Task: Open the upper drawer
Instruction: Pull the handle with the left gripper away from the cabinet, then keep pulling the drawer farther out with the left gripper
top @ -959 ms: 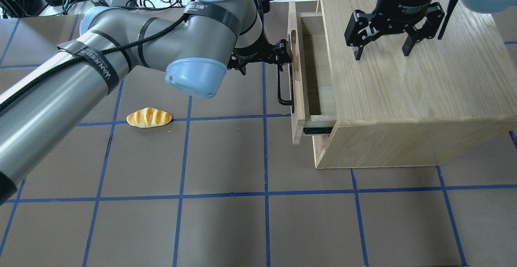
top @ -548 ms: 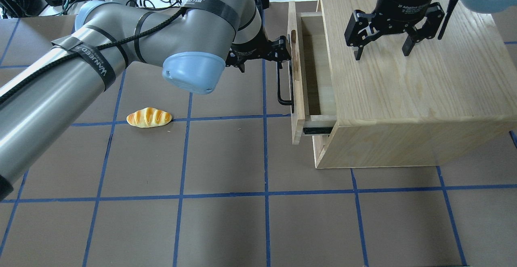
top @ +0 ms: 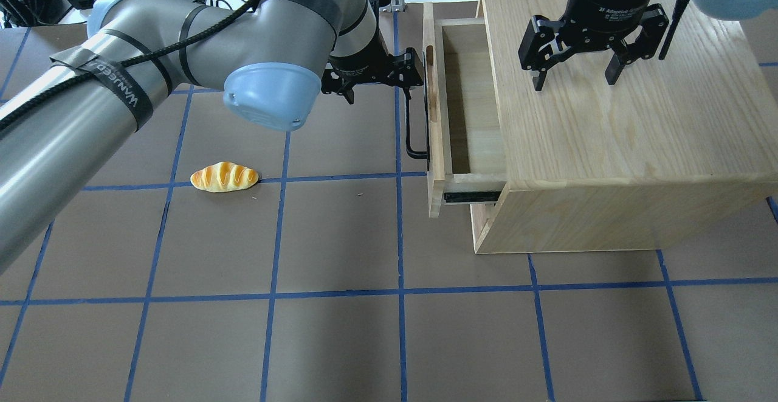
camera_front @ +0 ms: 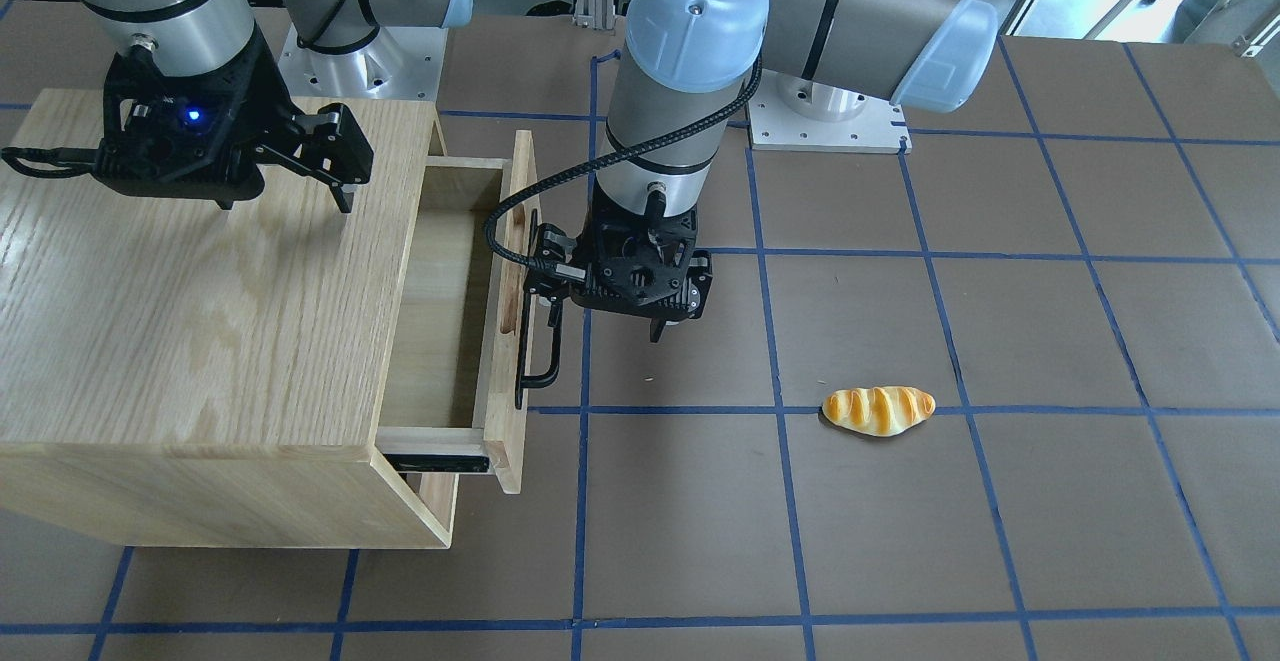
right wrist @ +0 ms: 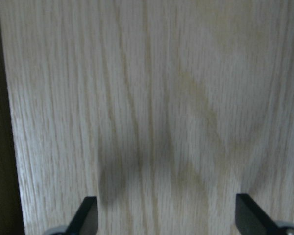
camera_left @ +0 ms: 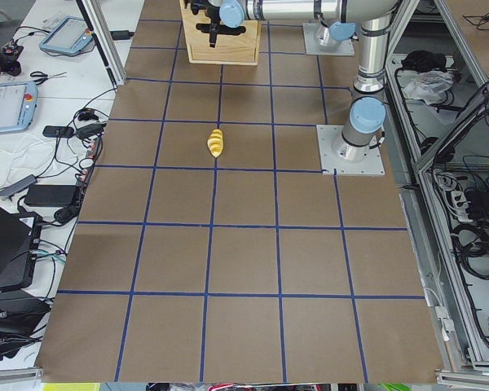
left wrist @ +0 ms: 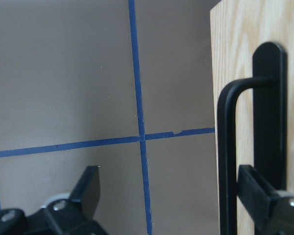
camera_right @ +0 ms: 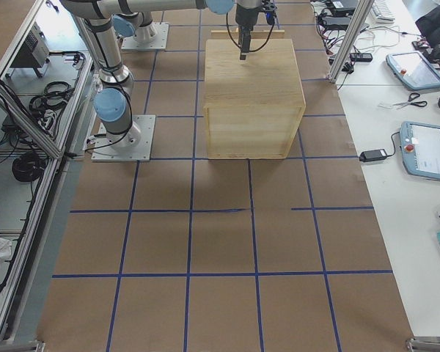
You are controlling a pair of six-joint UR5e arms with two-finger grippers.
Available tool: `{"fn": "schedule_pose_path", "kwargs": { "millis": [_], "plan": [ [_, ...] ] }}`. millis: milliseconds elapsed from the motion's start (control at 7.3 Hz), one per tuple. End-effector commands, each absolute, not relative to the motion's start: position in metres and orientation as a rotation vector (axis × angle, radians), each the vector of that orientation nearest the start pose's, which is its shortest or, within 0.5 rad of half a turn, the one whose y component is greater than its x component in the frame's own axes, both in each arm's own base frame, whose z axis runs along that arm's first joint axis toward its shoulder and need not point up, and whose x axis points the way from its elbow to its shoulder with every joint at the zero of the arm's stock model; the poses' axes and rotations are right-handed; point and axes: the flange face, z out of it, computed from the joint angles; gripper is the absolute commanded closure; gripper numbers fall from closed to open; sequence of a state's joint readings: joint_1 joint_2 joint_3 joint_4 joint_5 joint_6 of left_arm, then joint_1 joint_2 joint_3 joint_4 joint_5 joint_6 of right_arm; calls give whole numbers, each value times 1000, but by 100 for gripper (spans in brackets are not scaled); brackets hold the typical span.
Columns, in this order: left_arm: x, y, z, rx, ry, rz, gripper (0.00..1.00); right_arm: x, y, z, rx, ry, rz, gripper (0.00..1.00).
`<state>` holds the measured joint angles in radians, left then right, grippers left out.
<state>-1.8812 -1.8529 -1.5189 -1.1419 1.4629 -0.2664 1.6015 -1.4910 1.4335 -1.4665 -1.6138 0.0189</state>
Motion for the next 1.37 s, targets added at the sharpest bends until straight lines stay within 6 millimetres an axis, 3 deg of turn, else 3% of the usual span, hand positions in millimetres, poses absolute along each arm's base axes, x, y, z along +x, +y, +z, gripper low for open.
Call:
{"fn": "schedule_pose_path", "kwargs": {
  "millis": [0, 411, 1233],
  "plan": [
    [-315, -547, 408, 83, 3287, -264, 0, 145, -516, 505, -19, 3185, 72, 0],
    [-316, -545, 410, 104, 3299, -257, 0, 145, -516, 505, -19, 3185, 72, 0],
    [-326, -550, 394, 62, 3333, -216, 0, 145, -516, 505, -19, 3185, 72, 0]
  ]
}}
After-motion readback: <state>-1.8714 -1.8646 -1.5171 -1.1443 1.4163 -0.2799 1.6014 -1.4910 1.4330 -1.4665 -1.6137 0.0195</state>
